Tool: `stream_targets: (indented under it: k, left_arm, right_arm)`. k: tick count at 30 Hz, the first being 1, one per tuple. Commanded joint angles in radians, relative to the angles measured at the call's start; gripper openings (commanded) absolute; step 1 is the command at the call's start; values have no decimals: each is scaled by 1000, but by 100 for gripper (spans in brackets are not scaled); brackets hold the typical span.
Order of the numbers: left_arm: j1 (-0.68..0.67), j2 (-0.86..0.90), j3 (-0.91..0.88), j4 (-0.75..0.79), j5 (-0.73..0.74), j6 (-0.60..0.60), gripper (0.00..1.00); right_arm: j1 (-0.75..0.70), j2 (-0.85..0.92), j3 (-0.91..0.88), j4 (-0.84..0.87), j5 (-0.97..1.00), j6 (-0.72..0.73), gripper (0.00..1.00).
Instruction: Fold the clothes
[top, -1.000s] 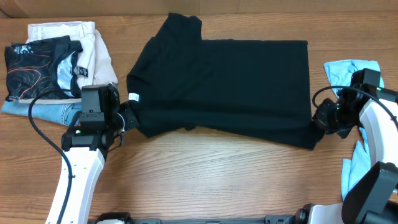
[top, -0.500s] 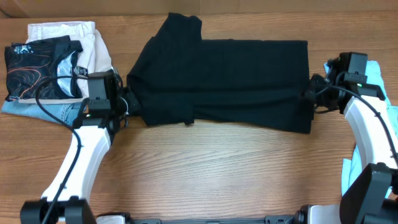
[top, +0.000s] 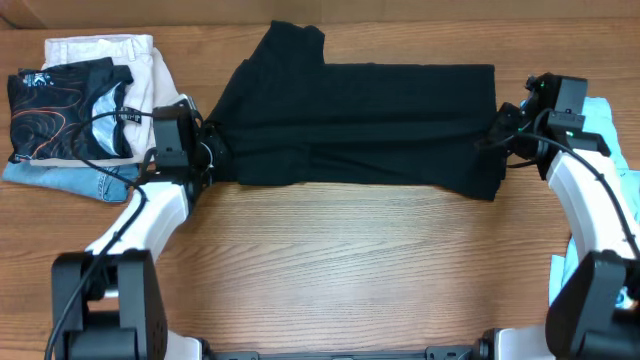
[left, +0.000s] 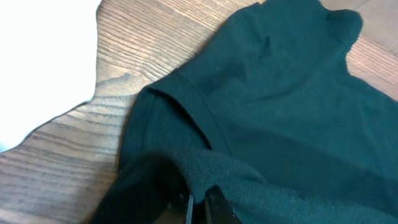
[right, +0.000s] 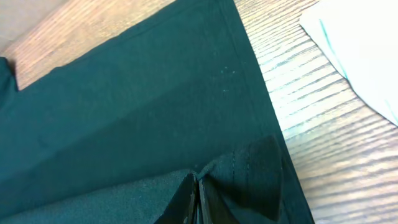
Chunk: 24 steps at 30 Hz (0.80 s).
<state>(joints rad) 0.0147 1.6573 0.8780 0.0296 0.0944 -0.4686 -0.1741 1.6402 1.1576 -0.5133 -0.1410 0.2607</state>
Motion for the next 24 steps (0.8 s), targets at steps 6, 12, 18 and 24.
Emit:
stream_targets:
  k: [6,12,18,24]
  left_arm:
    - [3,29,17,52,53,-3,70]
    - [5,19,18,-105,156,29,100]
    - [5,16,17,-364,127,92,100]
    - [5,16,17,-438,-31,92,100]
  right_arm:
    - [0,102,23,38,27,-2,48]
    - [-46,85,23,-45,28,-2,54]
    - [-103,85,22,-197,27,-3,55]
    - [-87,112,11,-218,27,-49,56]
